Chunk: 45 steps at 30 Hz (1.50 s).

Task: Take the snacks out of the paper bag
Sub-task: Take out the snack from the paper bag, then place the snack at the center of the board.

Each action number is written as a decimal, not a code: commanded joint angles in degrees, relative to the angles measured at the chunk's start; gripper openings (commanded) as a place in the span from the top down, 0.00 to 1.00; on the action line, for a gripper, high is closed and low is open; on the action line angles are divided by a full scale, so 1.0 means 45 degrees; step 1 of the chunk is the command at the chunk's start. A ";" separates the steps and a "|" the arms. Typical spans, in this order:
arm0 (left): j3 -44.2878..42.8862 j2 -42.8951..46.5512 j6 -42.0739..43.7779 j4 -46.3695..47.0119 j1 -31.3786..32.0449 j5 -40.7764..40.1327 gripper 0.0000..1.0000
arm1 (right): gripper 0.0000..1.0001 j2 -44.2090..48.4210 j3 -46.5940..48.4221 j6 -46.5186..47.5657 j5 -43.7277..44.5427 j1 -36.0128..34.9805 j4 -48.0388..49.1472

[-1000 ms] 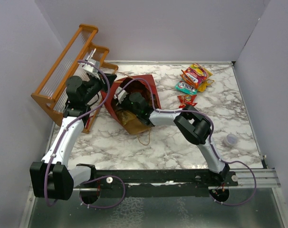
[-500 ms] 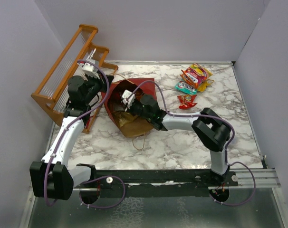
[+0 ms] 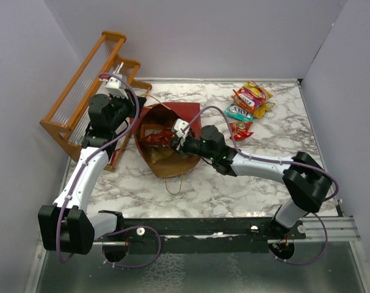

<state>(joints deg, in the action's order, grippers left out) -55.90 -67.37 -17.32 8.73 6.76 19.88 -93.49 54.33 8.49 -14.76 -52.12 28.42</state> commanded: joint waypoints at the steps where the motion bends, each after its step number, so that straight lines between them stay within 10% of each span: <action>1: -0.0544 -0.0095 0.0296 -0.0770 0.0344 -0.1288 1.00 | 0.99 0.2264 -0.0278 -0.0667 -0.0744 -0.0059 -0.1315; 26: -0.0836 -0.0238 0.0764 -0.1475 0.0894 -0.2024 1.00 | 0.99 0.8917 0.0903 0.2357 0.3284 -0.0059 -0.6496; 45: -0.0819 -0.0311 0.0704 -0.1480 0.0938 -0.1961 1.00 | 0.99 1.1520 -0.1838 0.4356 1.1929 -0.0059 -0.2330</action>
<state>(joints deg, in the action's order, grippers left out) -57.98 -68.58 -14.81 2.42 10.98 12.45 -42.50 48.95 27.90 28.01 -52.18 11.16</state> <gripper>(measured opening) 0.018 0.021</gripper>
